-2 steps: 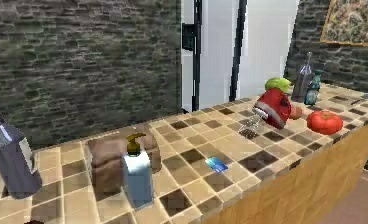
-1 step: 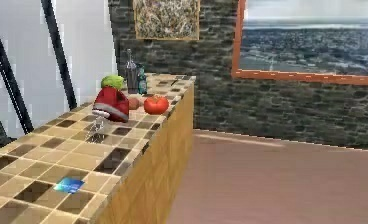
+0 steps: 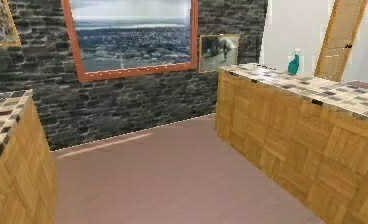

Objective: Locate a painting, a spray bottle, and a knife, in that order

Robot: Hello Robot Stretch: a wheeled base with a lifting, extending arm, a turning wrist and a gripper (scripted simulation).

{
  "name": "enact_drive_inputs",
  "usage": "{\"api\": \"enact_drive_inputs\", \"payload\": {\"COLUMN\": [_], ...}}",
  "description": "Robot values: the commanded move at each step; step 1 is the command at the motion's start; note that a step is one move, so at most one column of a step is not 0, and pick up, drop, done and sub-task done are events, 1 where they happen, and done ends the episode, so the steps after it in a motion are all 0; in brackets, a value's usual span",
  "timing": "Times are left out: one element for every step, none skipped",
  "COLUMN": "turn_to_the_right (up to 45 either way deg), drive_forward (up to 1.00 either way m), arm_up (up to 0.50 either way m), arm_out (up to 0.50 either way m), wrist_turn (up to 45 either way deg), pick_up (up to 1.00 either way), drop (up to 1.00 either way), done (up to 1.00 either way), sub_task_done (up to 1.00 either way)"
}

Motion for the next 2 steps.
{"api": "enact_drive_inputs", "payload": {"turn_to_the_right": [0.0,3.0], "drive_forward": [1.0,0.0], "arm_up": [0.0,0.0], "arm_out": [0.0,0.0], "wrist_turn": [0.0,0.0], "pick_up": [0.0,0.0], "drop": [0.0,0.0], "done": [0.0,0.0], "sub_task_done": [0.0,0.0]}}
